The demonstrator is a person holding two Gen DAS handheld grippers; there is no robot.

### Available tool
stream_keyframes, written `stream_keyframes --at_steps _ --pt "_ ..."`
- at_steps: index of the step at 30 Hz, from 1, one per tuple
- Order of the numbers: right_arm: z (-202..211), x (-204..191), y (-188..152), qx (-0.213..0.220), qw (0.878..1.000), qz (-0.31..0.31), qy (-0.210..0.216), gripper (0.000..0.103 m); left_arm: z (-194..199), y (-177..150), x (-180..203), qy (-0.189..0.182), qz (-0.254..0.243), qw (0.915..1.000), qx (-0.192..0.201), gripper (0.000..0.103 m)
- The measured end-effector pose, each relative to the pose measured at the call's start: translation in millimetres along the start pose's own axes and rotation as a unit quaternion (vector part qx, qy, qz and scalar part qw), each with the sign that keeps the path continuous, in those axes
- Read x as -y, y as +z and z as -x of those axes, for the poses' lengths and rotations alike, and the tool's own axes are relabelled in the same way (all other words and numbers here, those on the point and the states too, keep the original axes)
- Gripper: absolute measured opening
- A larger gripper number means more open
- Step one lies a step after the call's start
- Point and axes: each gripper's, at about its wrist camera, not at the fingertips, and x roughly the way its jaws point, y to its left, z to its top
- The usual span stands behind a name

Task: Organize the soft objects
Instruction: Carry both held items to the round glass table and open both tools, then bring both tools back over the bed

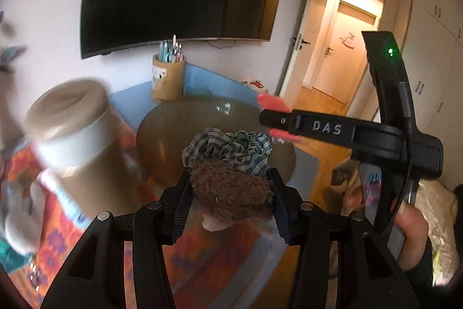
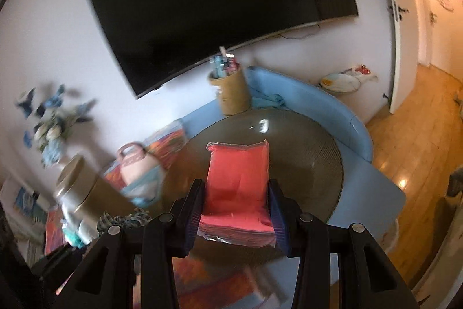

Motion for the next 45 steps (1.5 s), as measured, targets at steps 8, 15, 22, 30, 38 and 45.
stream_keyframes --at_steps 8,15,22,30,38,45 --pt "-52.9 49.3 35.2 -0.043 0.996 -0.083 0.01 0.042 -51.3 20.1 10.5 0.064 -0.003 0.9977 0.022 0.051" --pt "-58.5 62.8 39.9 -0.056 0.992 -0.102 0.049 0.061 -52.7 21.8 20.7 0.07 -0.028 0.9962 0.044 0.097" --pt "-11.4 60.5 29.6 -0.012 0.995 -0.086 0.05 0.062 -18.9 14.0 41.0 0.055 -0.06 0.9949 0.06 0.098" --pt "71.1 5.1 -9.4 0.093 0.983 0.019 0.157 0.103 96.2 -31.6 10.9 0.128 -0.062 0.986 0.088 0.098" --pt "84.1 -130.6 -67.5 0.095 0.939 0.151 0.293 0.103 175.8 -88.0 -106.2 0.316 0.051 0.9453 0.061 0.098" --pt "19.7 -272.6 -138.2 0.002 0.928 0.271 0.254 0.103 202.5 -139.5 -216.1 0.401 0.13 0.9067 0.024 0.098"
